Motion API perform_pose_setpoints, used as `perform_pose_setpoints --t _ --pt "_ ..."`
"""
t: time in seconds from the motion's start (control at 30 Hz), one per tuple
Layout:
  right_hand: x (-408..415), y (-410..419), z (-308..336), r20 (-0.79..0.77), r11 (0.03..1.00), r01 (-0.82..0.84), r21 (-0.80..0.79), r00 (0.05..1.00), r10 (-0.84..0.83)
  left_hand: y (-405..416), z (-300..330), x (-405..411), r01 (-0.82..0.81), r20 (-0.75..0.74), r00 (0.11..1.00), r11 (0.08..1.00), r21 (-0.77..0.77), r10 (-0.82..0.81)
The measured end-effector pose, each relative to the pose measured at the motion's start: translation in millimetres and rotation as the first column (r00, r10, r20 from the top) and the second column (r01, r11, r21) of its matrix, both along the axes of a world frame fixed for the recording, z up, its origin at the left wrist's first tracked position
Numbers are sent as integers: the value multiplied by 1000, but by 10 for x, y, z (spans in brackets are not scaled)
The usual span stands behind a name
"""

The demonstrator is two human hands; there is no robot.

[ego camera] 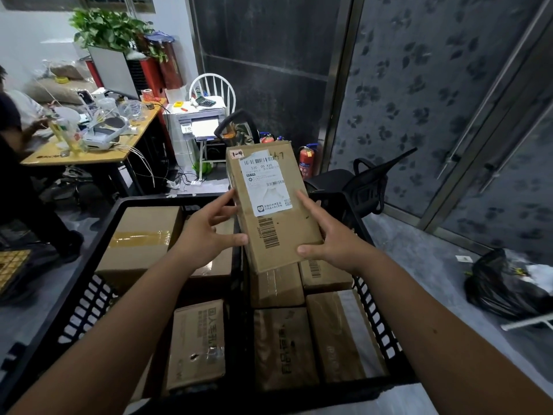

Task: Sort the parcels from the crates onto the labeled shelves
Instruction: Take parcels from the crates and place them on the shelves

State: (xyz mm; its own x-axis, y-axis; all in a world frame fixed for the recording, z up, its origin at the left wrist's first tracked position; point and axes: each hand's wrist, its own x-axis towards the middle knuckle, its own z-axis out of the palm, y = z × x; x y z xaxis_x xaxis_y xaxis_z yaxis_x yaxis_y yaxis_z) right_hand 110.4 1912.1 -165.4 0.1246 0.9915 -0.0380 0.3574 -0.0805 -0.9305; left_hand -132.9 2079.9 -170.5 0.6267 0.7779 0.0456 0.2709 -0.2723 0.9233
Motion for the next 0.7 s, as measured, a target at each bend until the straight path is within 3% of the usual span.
perform_pose_setpoints --t 0.23,0.37,0.5,0.7 --pt "-146 121 -122 -28 975 179 135 984 -177 -55 121 -42 75 52 996 997 4 -75" --pt "-50 140 -143 -27 974 152 170 988 -150 -202 133 -42 13 65 998 1000 22 -14" --pt "144 152 -96 -2 981 46 190 999 -47 -458 150 19 -210 65 976 974 78 206" --pt "356 113 -22 86 956 -159 245 986 142 -1065 207 144 -539 48 838 812 223 544"
